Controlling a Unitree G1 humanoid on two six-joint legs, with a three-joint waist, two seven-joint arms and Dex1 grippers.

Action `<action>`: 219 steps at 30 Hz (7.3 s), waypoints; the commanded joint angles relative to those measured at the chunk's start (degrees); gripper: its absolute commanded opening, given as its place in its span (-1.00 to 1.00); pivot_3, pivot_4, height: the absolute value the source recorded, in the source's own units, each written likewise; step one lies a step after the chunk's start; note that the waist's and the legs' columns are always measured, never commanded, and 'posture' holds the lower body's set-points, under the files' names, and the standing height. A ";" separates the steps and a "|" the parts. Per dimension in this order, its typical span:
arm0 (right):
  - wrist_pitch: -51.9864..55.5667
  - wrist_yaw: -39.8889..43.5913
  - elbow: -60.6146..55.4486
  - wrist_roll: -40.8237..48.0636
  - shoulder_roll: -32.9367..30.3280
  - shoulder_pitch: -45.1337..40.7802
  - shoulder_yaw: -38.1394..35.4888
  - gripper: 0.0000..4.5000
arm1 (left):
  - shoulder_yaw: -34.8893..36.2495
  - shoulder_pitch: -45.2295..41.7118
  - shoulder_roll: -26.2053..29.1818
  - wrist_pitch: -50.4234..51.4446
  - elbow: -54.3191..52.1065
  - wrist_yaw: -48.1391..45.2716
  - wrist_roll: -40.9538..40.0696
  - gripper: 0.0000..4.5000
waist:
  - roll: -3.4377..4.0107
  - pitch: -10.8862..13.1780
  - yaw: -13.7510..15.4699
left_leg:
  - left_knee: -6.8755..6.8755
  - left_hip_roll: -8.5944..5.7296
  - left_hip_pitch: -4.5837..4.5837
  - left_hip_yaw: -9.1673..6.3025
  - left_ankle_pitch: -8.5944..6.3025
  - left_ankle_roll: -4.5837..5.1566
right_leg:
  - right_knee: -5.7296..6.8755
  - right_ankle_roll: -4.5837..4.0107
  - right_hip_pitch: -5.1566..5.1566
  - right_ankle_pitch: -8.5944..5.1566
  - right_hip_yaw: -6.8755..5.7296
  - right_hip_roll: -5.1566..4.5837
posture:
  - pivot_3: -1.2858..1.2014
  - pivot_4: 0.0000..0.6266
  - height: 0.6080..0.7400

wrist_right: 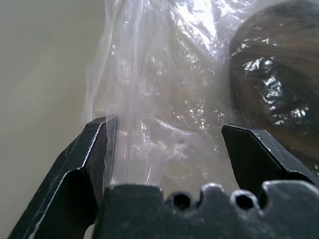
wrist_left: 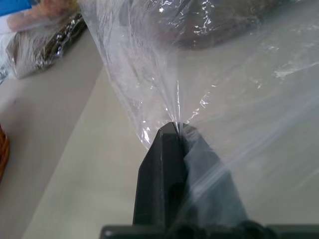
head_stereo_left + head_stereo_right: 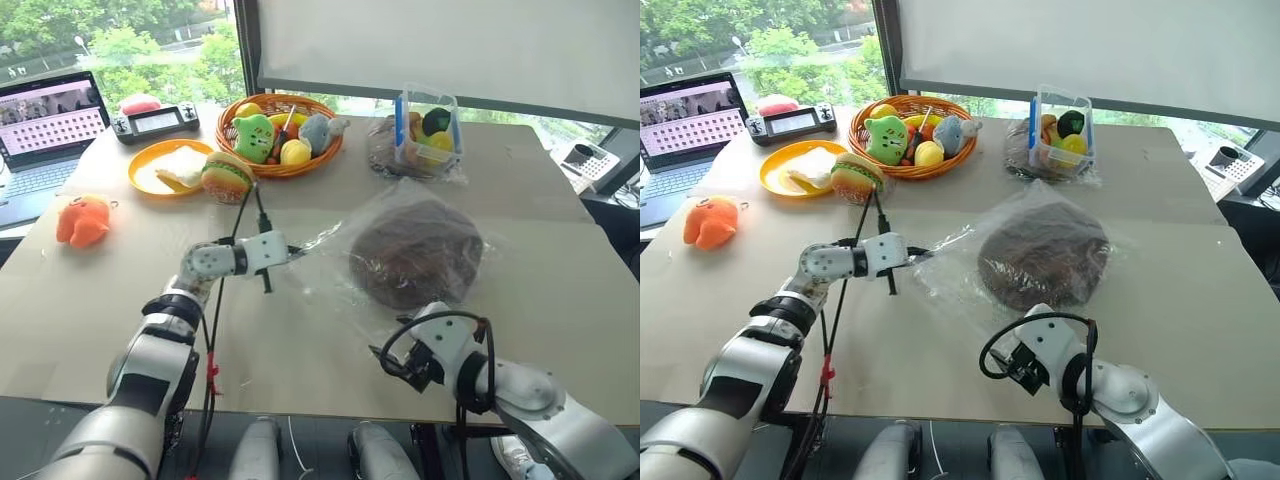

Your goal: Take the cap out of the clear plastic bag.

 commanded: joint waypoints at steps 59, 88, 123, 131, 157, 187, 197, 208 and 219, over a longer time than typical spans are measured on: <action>-16.89 -0.82 22.07 6.99 13.00 -7.09 -15.03 0.75 | -2.55 21.69 -5.56 52.41 -65.62 -1.44 -24.29 -0.99 | 0.27 -0.13 0.24 | 0.00 0.01 0.50 0.11 0.01 0.06 | -0.07 0.01 0.45 -0.04 0.15 0.02 | 0.03 -0.52 1.00; -42.02 -13.36 59.18 -43.35 18.76 -29.78 13.46 0.57 | -2.83 21.78 -5.20 53.27 -66.42 -0.68 -24.81 -1.00 | 0.29 -0.14 -1.14 | -0.24 -0.01 0.51 0.12 0.01 0.05 | -0.08 -0.04 0.34 -0.01 0.17 0.01 | 0.03 -0.52 1.00; -33.29 6.05 15.40 -25.69 12.97 -3.55 -1.83 -0.98 | -3.67 22.75 -4.26 54.25 -66.79 0.20 -23.17 -1.00 | 0.29 -0.14 -0.95 | -0.27 -0.01 0.55 0.12 0.01 0.05 | -0.10 -0.03 0.38 -0.03 0.17 0.00 | 0.03 -0.52 1.00; -19.07 9.13 2.92 -13.19 15.76 1.21 -8.04 -0.98 | -4.00 23.07 -4.08 53.57 -66.26 -0.25 -22.80 -1.00 | 0.29 -0.14 -0.78 | -0.27 -0.01 0.53 0.11 0.01 0.05 | -0.11 -0.03 0.38 -0.04 0.16 0.00 | 0.03 -0.52 1.00; -46.83 -23.87 20.04 -59.41 2.90 9.92 12.50 -0.98 | -6.05 24.08 -4.02 53.75 -65.78 0.18 -21.41 -1.00 | 0.28 -0.14 0.16 | -0.26 -0.08 0.57 0.16 0.01 0.05 | -0.14 -0.01 0.39 -0.13 0.18 -0.08 | 0.03 -0.52 1.00; -34.17 4.67 1.48 -32.83 8.10 15.66 -5.97 -0.98 | -5.04 23.29 -4.32 55.18 -69.02 -0.68 -24.01 -1.00 | 0.30 -0.15 0.27 | -0.18 -0.02 0.60 0.11 0.02 0.04 | -0.10 -0.02 0.46 -0.17 0.14 -0.02 | 0.03 -0.52 1.00; -40.23 1.73 14.11 -46.36 6.18 5.53 0.97 -0.98 | -2.85 20.73 -11.24 54.83 -70.45 5.10 -26.77 -1.00 | 0.31 -0.17 0.63 | -0.14 -0.04 0.60 0.12 0.02 0.04 | -0.09 -0.03 0.47 -0.15 0.16 -0.02 | 0.03 -0.52 1.00; -46.91 7.43 4.20 -36.86 3.97 6.13 -4.90 -0.98 | -4.60 21.29 -12.16 55.12 -69.01 7.53 -23.95 -1.00 | 0.35 -0.20 0.18 | -0.20 -0.05 0.61 0.10 0.02 0.04 | -0.07 0.00 0.46 -0.16 0.18 -0.02 | 0.03 -0.52 1.00; -14.57 16.73 -8.28 -3.59 8.28 -0.61 -23.05 -0.98 | -5.11 21.84 -11.79 55.91 -69.21 7.52 -24.13 -1.00 | 0.35 -0.20 0.62 | -0.21 -0.05 0.54 0.05 0.02 0.04 | -0.11 -0.01 0.48 -0.15 0.12 -0.02 | 0.03 -0.52 1.00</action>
